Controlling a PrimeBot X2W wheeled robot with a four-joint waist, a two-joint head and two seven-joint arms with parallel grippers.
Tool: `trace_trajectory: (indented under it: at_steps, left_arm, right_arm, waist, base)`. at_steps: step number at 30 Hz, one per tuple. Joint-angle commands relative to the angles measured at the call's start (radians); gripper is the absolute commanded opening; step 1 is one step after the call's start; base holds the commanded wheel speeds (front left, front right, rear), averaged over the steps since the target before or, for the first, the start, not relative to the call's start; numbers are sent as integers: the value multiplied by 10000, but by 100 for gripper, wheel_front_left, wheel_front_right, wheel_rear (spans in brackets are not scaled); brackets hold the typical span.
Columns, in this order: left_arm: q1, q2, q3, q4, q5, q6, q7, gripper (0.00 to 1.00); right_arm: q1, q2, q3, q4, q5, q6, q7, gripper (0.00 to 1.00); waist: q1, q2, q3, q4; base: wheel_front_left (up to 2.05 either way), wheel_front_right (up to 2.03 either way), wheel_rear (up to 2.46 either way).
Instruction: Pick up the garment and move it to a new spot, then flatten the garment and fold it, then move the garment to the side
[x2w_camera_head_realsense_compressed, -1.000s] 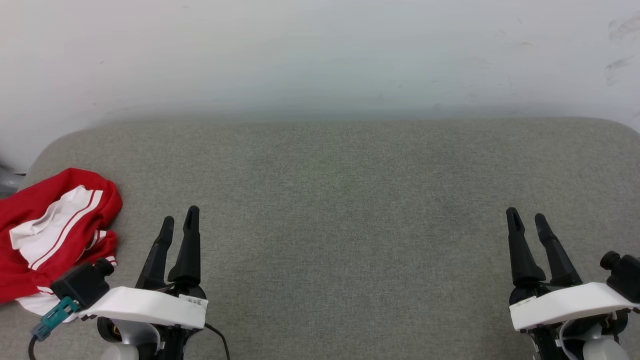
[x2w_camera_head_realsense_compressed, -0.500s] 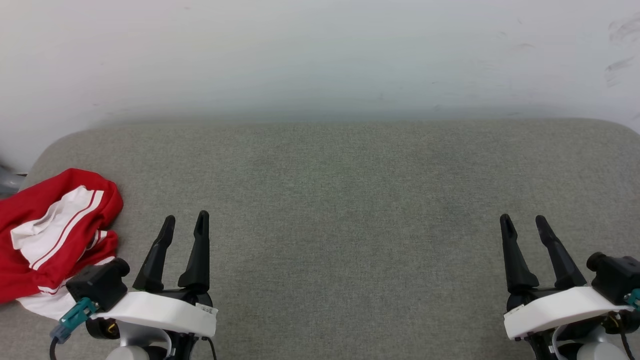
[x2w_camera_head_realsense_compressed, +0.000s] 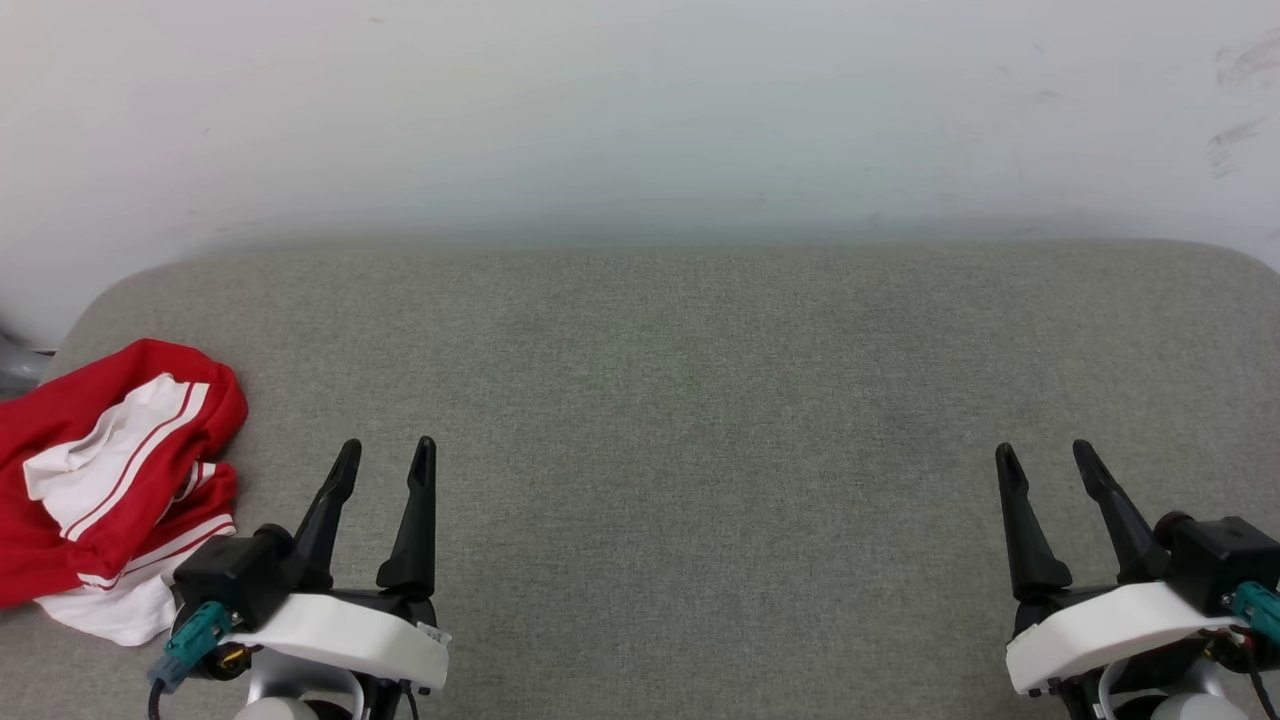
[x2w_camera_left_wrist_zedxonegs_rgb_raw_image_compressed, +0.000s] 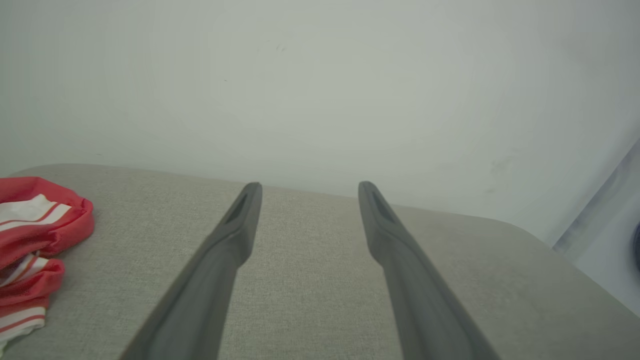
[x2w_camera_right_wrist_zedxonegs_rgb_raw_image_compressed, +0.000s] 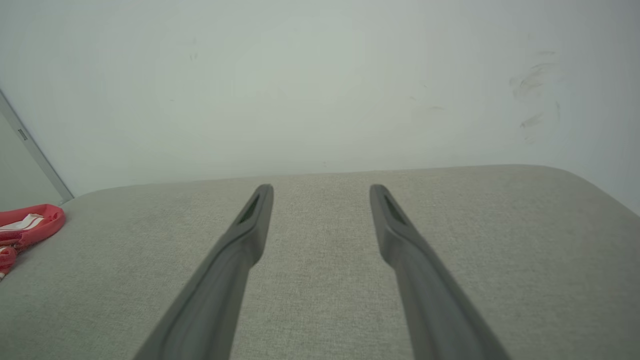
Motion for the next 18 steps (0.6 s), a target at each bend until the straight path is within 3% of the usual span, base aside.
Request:
trace_trajectory:
  at_steps: [1,18]
  left_arm:
    - [34,17,-5,-49,212,3,-71,100]
    - [42,-62,-8,466,1731,3,-476,100]
  right_arm:
    - [56,14,-13,-137,-204,-3,24,100]
    - [201,17,-89,-234,-1537,-3,-189,100]
  waist:
    - [-1,0,2,7]
    - [-1,0,-6,28]
  base:
    - [0,0,0]
    - [0,0,0]
